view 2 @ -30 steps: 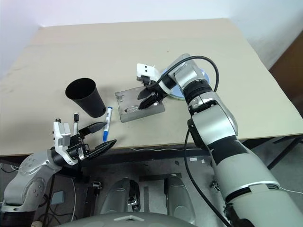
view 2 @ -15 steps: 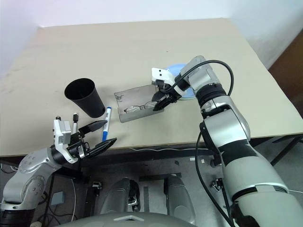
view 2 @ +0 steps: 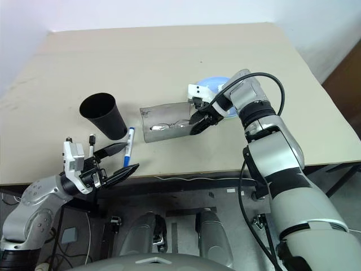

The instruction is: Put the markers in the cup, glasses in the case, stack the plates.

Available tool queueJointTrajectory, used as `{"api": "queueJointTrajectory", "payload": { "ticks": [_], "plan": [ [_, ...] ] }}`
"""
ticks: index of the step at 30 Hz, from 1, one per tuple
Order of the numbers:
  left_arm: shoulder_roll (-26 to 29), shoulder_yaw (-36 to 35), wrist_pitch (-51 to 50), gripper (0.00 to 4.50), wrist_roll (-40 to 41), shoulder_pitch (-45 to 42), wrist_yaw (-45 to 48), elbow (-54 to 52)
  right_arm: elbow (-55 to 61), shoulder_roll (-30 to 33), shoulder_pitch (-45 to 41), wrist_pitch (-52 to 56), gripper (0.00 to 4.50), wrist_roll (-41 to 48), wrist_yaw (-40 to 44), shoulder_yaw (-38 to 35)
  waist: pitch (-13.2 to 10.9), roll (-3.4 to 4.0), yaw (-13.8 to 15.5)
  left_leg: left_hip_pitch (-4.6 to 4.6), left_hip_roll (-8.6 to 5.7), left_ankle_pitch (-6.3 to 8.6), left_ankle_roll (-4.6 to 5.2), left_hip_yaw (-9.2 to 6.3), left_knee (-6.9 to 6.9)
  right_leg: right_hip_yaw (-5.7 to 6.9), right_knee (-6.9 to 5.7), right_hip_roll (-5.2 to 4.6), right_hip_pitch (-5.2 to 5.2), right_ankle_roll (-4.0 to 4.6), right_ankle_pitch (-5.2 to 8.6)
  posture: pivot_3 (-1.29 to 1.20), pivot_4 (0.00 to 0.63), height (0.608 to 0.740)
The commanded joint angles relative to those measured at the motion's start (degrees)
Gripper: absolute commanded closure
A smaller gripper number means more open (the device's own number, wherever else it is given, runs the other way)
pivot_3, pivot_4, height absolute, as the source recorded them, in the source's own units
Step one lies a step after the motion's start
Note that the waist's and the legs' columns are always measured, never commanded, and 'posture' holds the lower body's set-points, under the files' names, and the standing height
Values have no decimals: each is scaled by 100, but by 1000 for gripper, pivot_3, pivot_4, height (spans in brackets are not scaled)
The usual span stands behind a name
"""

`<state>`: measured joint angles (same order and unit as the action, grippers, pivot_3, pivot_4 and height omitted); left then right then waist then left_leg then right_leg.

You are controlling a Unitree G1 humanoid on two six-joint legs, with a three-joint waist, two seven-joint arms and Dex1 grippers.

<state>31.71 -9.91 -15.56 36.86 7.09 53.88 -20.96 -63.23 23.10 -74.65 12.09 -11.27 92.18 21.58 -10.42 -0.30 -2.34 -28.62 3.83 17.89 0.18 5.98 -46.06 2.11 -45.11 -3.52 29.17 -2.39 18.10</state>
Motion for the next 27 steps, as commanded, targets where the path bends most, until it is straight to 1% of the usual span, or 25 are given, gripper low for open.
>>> {"api": "queueJointTrajectory", "payload": {
  "ticks": [1, 2, 5, 10, 15, 17, 20, 21, 27],
  "plan": [
    [66, -49, 18, 0, 71, -36, 39, -181, 114, 153, 54, 100, 2379, 107, 32, 139, 0, 0, -2, 0, 0, 0, 0, 0, 0, 0, 0, 0, 0, 0, 0, 0, 150, 670],
    [71, -47, 16, 0, 65, -42, 49, -172, 130, 165, 64, 118, 2573, 133, 32, 167, 0, 0, -5, 0, 0, 0, 0, 0, 0, 0, 0, 0, 0, 0, 0, 0, 150, 670],
    [74, -41, 18, 0, 61, -63, 72, -133, 173, 180, 84, 155, 3536, 159, 32, 196, 0, 0, -14, 0, 1, 0, 0, 0, 0, 0, 0, 1, 1, 0, 0, 0, 150, 670],
    [52, -22, 33, 0, 36, -87, 103, -78, 429, 210, 133, 134, 3536, 389, 32, 240, 0, 0, -10, 4, 2, 0, 0, -1, 0, 0, -1, 3, -3, 0, 0, 0, 150, 670],
    [37, -18, 64, 0, 3, -57, 121, -52, 657, 250, 174, 231, 3536, 591, 32, 440, 0, 0, -8, 3, 1, 0, 0, 0, 0, 0, 0, 2, -2, 0, 0, 0, 150, 670],
    [26, -19, 72, 0, -2, -46, 119, -50, 799, 286, 178, 303, 3536, 810, 32, 559, 0, 0, -11, 3, 1, 0, 0, 0, 0, 0, 0, 2, -2, 0, 0, 0, 150, 670],
    [11, 2, 103, 0, -35, -12, 128, -43, 989, 375, 186, 429, 4084, 1101, 32, 814, 0, 0, -15, 3, 2, 0, 0, 0, 0, 0, 0, 3, -2, 0, 0, 0, 150, 670],
    [8, 3, 105, 0, -36, -8, 129, -44, 1032, 403, 186, 472, 4443, 1179, 32, 879, 0, 0, -15, 3, 2, 0, 0, -1, 0, 0, 0, 3, -1, 0, 0, 0, 150, 670],
    [-16, 13, 78, 0, -10, 18, 116, -78, 997, 428, 126, 618, 4476, 1332, 32, 1096, -1, 0, -15, 3, 2, 0, 0, 0, 1, 0, 0, 3, -1, 0, 0, 0, 150, 670]
  ]
}}
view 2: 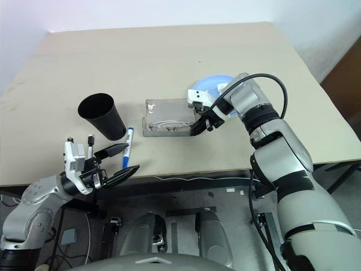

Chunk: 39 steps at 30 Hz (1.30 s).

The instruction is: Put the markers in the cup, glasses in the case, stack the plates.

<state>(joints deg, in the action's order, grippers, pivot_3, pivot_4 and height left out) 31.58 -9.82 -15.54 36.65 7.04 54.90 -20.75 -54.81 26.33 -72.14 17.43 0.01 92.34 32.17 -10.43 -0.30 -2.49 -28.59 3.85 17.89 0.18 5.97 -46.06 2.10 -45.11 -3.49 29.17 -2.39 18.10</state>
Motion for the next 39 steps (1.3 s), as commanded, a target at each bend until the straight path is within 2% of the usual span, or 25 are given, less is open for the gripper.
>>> {"api": "queueJointTrajectory", "payload": {
  "ticks": [1, 7, 17, 27, 39],
  "plan": [
    [-6, 5, 71, 0, 13, 25, 12, -103, 162, 112, -132, 106, 4476, 239, 16, 62, 0, 0, 1, 0, 0, 0, 0, 0, 0, 0, 0, 0, 0, 0, 0, 0, 150, 670],
    [-28, 36, -52, 0, 63, 12, -107, -251, 368, 272, -188, 406, 4476, 651, 16, 354, 0, 0, 5, 0, 0, 0, 0, 0, 0, 0, 0, 0, 0, 0, 0, 0, 150, 670],
    [-17, 53, -274, 0, 142, -39, -242, -399, 1930, 1415, -124, 1436, 4476, 2303, 16, 1648, -2, -1, 6, -1, 0, 1, 1, -1, 1, 0, 2, -6, 3, 1, 0, 0, 150, 670],
    [-70, 47, -169, 0, 104, -4, -140, -251, 2927, 1744, 161, 2317, 4476, 3217, 16, 1673, -5, 0, 14, -1, 0, 1, 1, -2, 2, -1, 5, -8, 3, 1, 0, 0, 150, 670],
    [-82, 88, -249, 0, 110, -58, -240, -331, 2717, 1644, 281, 2377, 4476, 2757, 16, 1710, -5, -1, 15, -1, 0, 1, 1, -3, 3, -2, 8, -10, 4, 2, 1, 0, 150, 670]
  ]
}}
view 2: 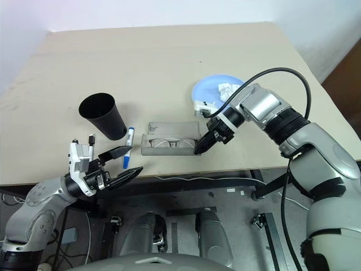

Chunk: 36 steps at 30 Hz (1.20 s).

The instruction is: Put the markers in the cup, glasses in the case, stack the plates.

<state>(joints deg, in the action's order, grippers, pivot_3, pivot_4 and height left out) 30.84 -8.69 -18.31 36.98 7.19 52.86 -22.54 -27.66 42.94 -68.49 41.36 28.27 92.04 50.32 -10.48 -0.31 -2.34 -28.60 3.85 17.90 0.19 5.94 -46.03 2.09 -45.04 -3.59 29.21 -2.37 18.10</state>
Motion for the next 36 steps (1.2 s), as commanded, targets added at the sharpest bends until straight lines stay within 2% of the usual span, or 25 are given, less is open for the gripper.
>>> {"api": "queueJointTrajectory", "payload": {
  "ticks": [1, 4, 9, 15, 20, 31, 33, 36],
  "plan": [
    [-5, -25, 15, 0, 84, -91, -46, -153, -12, -26, -86, -3, 4476, -86, 46, -93, 0, 0, 0, 0, 0, 0, 0, 0, 0, 0, 0, 0, 0, 0, 0, 0, 150, 670],
    [3, -25, -19, 0, 102, -109, -72, -176, -40, -35, -106, 57, 3884, -79, 46, -46, 0, 0, -4, 0, 0, 0, 0, 0, 0, 0, 0, 1, -1, 0, 0, 0, 150, 670],
    [11, -31, -55, 0, 124, -108, -104, -220, 12, 13, -79, -178, 2192, -125, 46, -3, 0, 0, -5, 0, 0, 0, 0, 0, 1, 0, 0, 2, -1, 0, 0, 0, 150, 670],
    [11, -47, -82, 0, 138, -75, -134, -270, -104, -34, -151, -259, 370, -205, 46, -113, 2, -4, -22, 20, 3, 0, 0, 1, 0, 2, -1, 2, -15, -1, -1, 0, 150, 670],
    [26, -60, -73, 0, 158, -57, -125, -262, -158, -3, -282, -61, 370, 1, 46, -122, 2, -3, -1, 22, 6, 0, -1, 0, -1, 21, 0, -12, 7, 8, -8, 0, 150, 670],
    [11, -108, 89, 0, 121, -59, 47, -11, -370, -113, -459, 160, 370, 592, 46, -880, -1, -2, 6, -3, 5, 0, 0, 2, 7, 22, 14, -12, 4, 9, -8, 0, 150, 670],
    [14, -107, 88, 0, 130, -46, 36, -45, -388, -156, -431, 91, 370, 652, 46, -1111, -1, -2, 4, -3, 5, 0, 0, 2, 7, 23, 14, -12, 4, 9, -8, 0, 150, 670],
    [17, -113, 68, 0, 149, -25, 5, -108, -700, -470, -326, -304, 370, 502, -104, -1928, -2, -2, -6, -3, 5, 0, 0, 2, 8, 23, 14, -11, 4, 8, -8, 0, 150, 670]
  ]
}}
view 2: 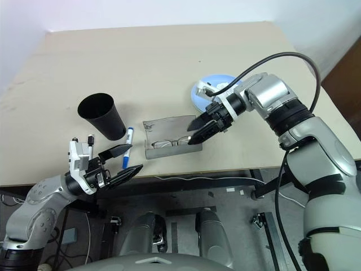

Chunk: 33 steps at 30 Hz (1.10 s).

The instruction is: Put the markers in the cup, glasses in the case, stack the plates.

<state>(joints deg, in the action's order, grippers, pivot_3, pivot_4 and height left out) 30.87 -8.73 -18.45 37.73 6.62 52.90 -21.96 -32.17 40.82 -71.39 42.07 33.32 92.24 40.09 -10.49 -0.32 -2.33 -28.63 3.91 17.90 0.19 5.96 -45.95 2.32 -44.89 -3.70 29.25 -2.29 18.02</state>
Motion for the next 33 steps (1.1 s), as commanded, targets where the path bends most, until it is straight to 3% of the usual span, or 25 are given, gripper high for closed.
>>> {"api": "queueJointTrajectory", "payload": {
  "ticks": [1, 6, 7, 11, 19, 25, 29, 33],
  "plan": [
    [9, -123, 71, 0, 92, 36, -18, -183, -449, -427, -40, -444, 370, -25, -330, -1207, 0, -1, -7, 0, 0, 0, 0, 1, 1, 0, 0, 2, -1, 0, 0, 0, 150, 670],
    [40, -216, 20, 0, 176, 24, -60, -190, -1602, -1117, -358, -506, 370, -402, -1131, -2086, 0, -1, -7, 4, 2, -1, 0, 0, 0, 1, -2, 6, -7, -1, -1, 0, 150, 670],
    [48, -239, 11, 0, 188, 19, -68, -187, -1745, -1204, -389, -606, 545, -531, -1244, -2172, 0, -1, -2, 4, 2, -1, 0, 2, 0, 1, -3, 6, -6, -1, -1, 0, 150, 670],
    [90, -378, -50, 0, 279, 10, -93, -187, -2353, -1636, -541, -1042, 1621, -979, -1843, -2497, -1, -2, -7, 2, 0, -1, 0, 4, 1, 1, -1, 5, -6, -2, -1, 0, 150, 670],
    [249, -569, -219, 0, 462, 60, -82, -276, -3477, -2352, -801, -2144, 4480, -1836, -2804, -2910, -2, -1, -22, 2, 1, -1, -1, 4, -1, 1, -9, 12, -3, -3, -1, 0, 150, 670],
    [365, -695, -413, 0, 615, 169, -218, -507, -3790, -2658, -604, -2794, 4480, -2724, -2796, -2629, -3, -2, -22, 1, -1, -1, -1, 6, -1, 1, -9, 14, -4, -3, -1, 0, 150, 670],
    [410, -753, -439, 0, 638, 214, -253, -559, -3720, -2690, -513, -2811, 4480, -3048, -2225, -2536, -3, -3, -19, 1, -1, -1, -1, 5, -2, 1, -10, 15, -4, -4, -1, 0, 150, 670],
    [436, -808, -397, 0, 602, 250, -210, -517, -3248, -2540, -387, -2591, 4480, -3122, -1081, -2446, -3, -3, -20, 4, 0, -1, -1, 5, -3, 1, -12, 17, -7, -3, -1, 0, 150, 670]
  ]
}}
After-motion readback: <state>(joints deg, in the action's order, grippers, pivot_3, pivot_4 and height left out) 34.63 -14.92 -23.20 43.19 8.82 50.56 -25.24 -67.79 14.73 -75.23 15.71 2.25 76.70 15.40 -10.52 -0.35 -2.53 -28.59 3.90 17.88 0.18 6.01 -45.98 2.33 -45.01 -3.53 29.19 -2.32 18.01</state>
